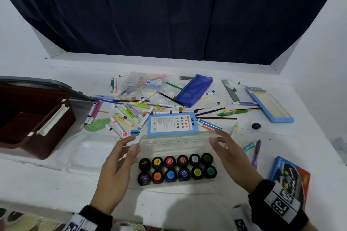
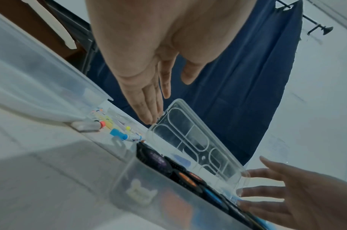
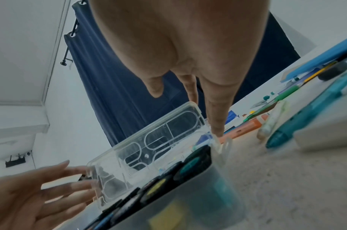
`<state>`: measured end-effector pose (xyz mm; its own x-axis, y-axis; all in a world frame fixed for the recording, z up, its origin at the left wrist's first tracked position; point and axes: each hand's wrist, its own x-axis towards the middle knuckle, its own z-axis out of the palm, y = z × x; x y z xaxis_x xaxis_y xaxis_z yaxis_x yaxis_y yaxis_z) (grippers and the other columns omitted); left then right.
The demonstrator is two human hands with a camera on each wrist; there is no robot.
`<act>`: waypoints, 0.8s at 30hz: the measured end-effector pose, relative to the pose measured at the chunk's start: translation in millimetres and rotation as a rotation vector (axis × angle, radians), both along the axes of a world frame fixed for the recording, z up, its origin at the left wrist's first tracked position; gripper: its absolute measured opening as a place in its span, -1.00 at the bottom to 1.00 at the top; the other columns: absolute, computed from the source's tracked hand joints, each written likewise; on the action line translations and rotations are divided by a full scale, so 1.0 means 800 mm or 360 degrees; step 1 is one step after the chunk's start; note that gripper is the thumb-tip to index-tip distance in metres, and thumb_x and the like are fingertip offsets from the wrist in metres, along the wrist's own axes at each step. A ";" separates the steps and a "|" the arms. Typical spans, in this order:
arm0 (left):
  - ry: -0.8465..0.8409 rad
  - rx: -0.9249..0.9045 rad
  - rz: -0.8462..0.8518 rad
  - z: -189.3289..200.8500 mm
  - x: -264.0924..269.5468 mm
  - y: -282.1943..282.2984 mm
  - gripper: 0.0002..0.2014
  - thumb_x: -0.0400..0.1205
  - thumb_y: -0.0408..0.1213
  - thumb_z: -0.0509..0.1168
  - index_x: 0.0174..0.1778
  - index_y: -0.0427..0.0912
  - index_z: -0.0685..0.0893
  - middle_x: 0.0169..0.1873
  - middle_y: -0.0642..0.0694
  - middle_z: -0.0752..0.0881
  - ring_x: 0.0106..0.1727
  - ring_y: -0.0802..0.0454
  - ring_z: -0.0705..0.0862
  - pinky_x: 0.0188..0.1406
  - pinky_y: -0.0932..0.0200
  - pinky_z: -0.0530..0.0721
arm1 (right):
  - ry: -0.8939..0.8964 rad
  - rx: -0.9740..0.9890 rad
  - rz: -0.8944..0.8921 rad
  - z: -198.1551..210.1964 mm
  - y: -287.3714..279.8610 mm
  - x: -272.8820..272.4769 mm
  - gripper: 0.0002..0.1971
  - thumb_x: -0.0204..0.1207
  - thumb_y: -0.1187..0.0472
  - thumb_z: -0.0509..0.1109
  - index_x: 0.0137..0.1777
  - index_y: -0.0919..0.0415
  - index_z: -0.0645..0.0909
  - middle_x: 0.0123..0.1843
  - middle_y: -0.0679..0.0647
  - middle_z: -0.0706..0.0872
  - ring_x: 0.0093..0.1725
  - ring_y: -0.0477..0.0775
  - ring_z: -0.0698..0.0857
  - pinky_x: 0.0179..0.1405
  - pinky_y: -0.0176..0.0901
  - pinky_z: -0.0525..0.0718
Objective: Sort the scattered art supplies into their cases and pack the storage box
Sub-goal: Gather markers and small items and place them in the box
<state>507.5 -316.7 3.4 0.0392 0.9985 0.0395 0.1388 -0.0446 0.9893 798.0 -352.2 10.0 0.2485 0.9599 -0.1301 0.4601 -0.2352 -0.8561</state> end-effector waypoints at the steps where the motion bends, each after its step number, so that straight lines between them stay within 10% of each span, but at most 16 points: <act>1: -0.0059 -0.0020 0.0020 -0.002 -0.004 -0.004 -0.73 0.68 -0.07 0.24 0.26 0.01 0.69 0.08 -0.07 0.83 0.20 0.06 0.79 0.31 -0.03 0.69 | 0.0127 0.0063 -0.0049 -0.003 -0.004 0.001 -0.53 0.52 -0.36 0.17 0.35 -0.21 0.48 0.31 -0.03 0.64 0.29 -0.04 0.62 0.36 -0.01 0.58; 6: -0.0143 -0.0070 0.0064 -0.004 -0.018 -0.018 -0.76 0.70 -0.24 0.25 0.18 -0.15 0.77 0.01 -0.14 0.86 0.14 -0.04 0.82 0.23 0.21 0.71 | 0.0426 0.0208 -0.0218 -0.014 -0.016 0.003 -0.76 0.61 -0.10 0.31 -0.04 0.04 0.66 0.00 0.02 0.77 0.11 0.08 0.76 0.28 0.11 0.71; 9: -0.0031 -0.0112 0.0010 -0.013 -0.026 -0.026 -0.77 0.69 -0.32 0.31 0.21 -0.11 0.78 0.00 -0.05 0.87 0.16 0.04 0.81 0.24 0.16 0.73 | 0.0194 0.0178 -0.0158 -0.016 -0.021 0.008 -0.94 0.57 0.15 0.47 -0.08 0.11 0.67 -0.10 -0.04 0.79 -0.05 -0.11 0.76 -0.04 -0.33 0.73; 24: 0.0567 0.0013 0.0010 -0.042 -0.030 -0.029 -0.72 0.48 -0.32 0.59 0.07 0.04 0.80 -0.05 0.18 0.84 -0.04 0.28 0.80 0.02 0.28 0.75 | -0.0346 0.0068 0.0023 -0.025 -0.019 0.010 -0.65 0.32 0.12 0.70 0.07 0.00 0.69 -0.11 -0.10 0.73 -0.11 -0.18 0.71 -0.25 -0.53 0.63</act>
<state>483.2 -339.6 -30.4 0.0459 0.9984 0.0326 0.4753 -0.0505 0.8784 806.1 -367.1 -10.4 0.2525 0.9670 -0.0344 0.6381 -0.1931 -0.7453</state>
